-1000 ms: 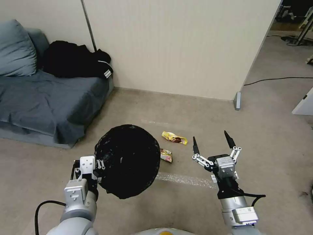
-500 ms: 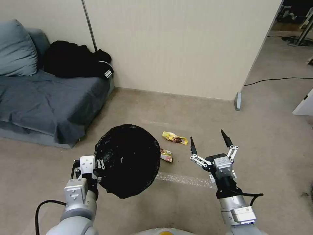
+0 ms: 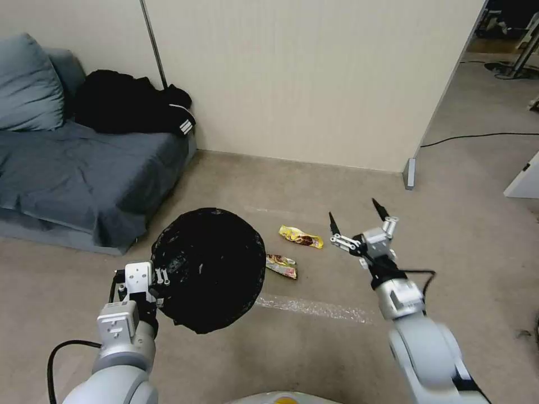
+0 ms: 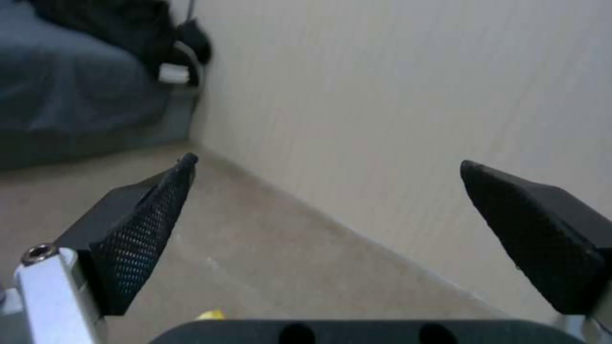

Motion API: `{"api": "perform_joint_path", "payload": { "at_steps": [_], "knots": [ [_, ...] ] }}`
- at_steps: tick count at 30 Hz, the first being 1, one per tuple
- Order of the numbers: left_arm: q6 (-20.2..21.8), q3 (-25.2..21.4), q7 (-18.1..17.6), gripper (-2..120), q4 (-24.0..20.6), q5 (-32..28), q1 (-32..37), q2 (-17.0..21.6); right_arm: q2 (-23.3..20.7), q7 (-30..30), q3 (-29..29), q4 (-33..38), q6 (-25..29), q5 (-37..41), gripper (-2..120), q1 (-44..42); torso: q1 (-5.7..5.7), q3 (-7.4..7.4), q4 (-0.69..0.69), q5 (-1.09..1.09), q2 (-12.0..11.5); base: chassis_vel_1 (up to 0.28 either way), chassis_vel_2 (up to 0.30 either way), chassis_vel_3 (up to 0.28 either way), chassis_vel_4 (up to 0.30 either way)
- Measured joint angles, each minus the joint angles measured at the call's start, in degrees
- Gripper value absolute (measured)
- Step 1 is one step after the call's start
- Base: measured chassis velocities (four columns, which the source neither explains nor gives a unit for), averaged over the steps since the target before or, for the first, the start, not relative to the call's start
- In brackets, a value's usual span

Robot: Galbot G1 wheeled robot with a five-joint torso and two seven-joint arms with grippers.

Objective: Pick up the trash bin, then pick up the garbage from the floor and place it into the trash bin.

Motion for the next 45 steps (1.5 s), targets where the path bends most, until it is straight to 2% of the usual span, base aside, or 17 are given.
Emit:
{"api": "perform_joint_path", "payload": {
  "at_steps": [2,3,7,11,12,14,18,21,26,30,32,35,45],
  "knots": [
    [0.01,-0.48,0.17,2,0.14,-0.13,-0.25,0.27,-4.14,-0.81,-3.83,-3.86,-0.48,1.64,100,4.51,0.0,0.0,-0.01,-0.01,0.0,0.0,0.0,0.0,0.0],
    [0.01,-0.48,0.17,2,0.14,-0.13,-0.25,0.27,-4.14,-0.81,-3.83,-3.86,-0.48,1.64,100,4.51,0.0,0.0,-0.01,-0.01,0.0,0.0,0.0,0.0,0.0],
    [0.2,-0.98,0.33,2,0.74,-0.28,-0.73,1.0,-12.46,-4.55,-11.46,-10.72,-0.99,4.98,100,12.19,0.0,0.0,-0.02,-0.03,0.0,0.0,0.0,0.0,0.0],
    [0.23,-1.0,0.37,2,1.01,-0.29,-0.9,1.14,-14.7,-6.03,-14.32,-13.51,-0.54,5.4,100,14.78,0.0,0.0,-0.02,-0.02,0.0,0.0,0.0,0.0,0.0],
    [0.24,-0.98,0.38,2,1.32,-0.29,-1.1,1.16,-16.31,-7.35,-17.34,-16.75,0.01,5.81,100,17.68,0.01,0.0,-0.02,-0.03,0.0,0.0,0.0,0.0,0.0],
    [0.3,-0.59,0.37,2,1.64,-0.32,-1.22,1.02,-16.83,-9.32,-20.56,-21.02,1.38,5.78,100,20.9,0.0,0.0,-0.02,-0.02,0.0,0.0,0.0,0.0,0.0],
    [0.33,-0.13,0.38,2,1.94,-0.2,-1.24,0.72,-16.33,-11.2,-23.54,-24.95,3.01,4.92,100,23.79,0.0,0.0,-0.02,-0.03,0.0,0.0,0.0,0.0,0.0],
    [0.31,0.13,0.28,2,2.2,0.23,-1.22,0.39,-14.84,-12.83,-27.69,-29.63,4.4,3.23,100,26.68,0.0,0.0,-0.01,-0.01,0.0,0.0,0.0,0.0,0.0],
    [0.26,0.15,0.14,2,2.21,0.45,-1.03,0.31,-12.55,-14.97,-30.83,-34.94,6.42,0.51,100,28.84,0.0,-0.01,-0.02,-0.03,0.0,0.0,0.0,0.0,0.0],
    [0.26,0.35,0.13,2,1.95,0.67,-0.78,0.31,-9.81,-16.21,-31.45,-38.38,7.97,-0.92,100,29.54,0.0,0.0,-0.02,-0.03,0.0,0.0,0.0,0.0,0.0],
    [0.26,0.48,0.11,2,1.96,1.04,-0.64,0.24,-6.42,-17.26,-31.33,-40.87,9.03,-2.35,100,29.59,0.0,0.0,-0.01,-0.02,0.0,0.0,0.0,0.0,0.0],
    [0.26,0.64,0.08,2,1.96,1.27,-0.45,0.18,-4.73,-17.92,-31.08,-41.73,9.68,-3.46,100,29.13,0.0,-0.01,0.0,-0.04,0.0,0.0,0.0,0.0,0.0],
    [0.14,0.9,-0.01,2,1.99,1.83,-0.29,-0.11,-2.31,-19.27,-30.62,-43.15,11.22,-4.75,100,27.55,0.0,-0.01,-0.02,-0.04,0.0,0.0,0.0,0.0,0.0]
  ]
}}
